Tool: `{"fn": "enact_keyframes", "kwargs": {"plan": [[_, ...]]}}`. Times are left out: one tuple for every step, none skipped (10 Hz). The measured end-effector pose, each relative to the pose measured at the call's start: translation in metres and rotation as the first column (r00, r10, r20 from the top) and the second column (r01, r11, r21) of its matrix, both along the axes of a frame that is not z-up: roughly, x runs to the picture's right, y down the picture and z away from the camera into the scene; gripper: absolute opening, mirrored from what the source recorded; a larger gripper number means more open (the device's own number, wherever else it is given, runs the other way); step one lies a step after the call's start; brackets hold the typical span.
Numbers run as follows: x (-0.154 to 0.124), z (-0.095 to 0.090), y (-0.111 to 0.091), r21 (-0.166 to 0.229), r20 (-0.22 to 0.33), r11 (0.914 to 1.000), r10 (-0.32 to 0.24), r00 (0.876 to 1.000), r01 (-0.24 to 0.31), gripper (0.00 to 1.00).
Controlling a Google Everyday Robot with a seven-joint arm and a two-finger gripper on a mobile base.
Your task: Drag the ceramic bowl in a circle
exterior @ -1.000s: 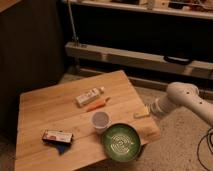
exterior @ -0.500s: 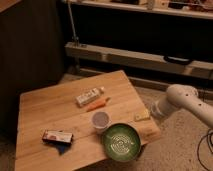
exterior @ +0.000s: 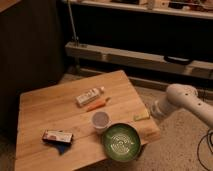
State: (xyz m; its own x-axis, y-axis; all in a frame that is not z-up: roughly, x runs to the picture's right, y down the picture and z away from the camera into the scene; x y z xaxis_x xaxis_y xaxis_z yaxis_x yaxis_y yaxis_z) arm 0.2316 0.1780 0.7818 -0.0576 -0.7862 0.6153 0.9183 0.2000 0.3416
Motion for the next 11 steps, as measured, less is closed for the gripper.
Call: {"fn": "enact_keyframes", "kwargs": {"plan": [[0.002,0.003,0.008,-0.004,0.048,0.9999,-0.009,0.999,0.010,0.80],[0.004,0.002,0.012,-0.004,0.073,0.9999,-0.013,0.997,0.013,0.79],[0.005,0.000,0.015,-0.003,0.090,0.9998,-0.019,0.996,0.019,0.75],[0.005,-0.003,0.019,0.002,0.104,0.9996,-0.028,0.994,0.028,0.63],[0.005,-0.007,0.022,0.005,0.111,0.9993,-0.037,0.993,0.036,0.53],[0.005,-0.009,0.024,0.005,0.116,0.9990,-0.045,0.992,0.044,0.48],[0.002,-0.012,0.030,0.001,0.127,0.9984,-0.056,0.990,0.056,0.47],[0.000,-0.014,0.034,-0.005,0.137,0.9980,-0.061,0.989,0.062,0.47],[-0.001,-0.015,0.038,-0.012,0.145,0.9978,-0.064,0.987,0.066,0.47],[-0.006,-0.018,0.045,-0.022,0.163,0.9967,-0.074,0.984,0.079,0.47],[-0.011,-0.019,0.051,-0.029,0.177,0.9955,-0.084,0.981,0.090,0.47]]}}
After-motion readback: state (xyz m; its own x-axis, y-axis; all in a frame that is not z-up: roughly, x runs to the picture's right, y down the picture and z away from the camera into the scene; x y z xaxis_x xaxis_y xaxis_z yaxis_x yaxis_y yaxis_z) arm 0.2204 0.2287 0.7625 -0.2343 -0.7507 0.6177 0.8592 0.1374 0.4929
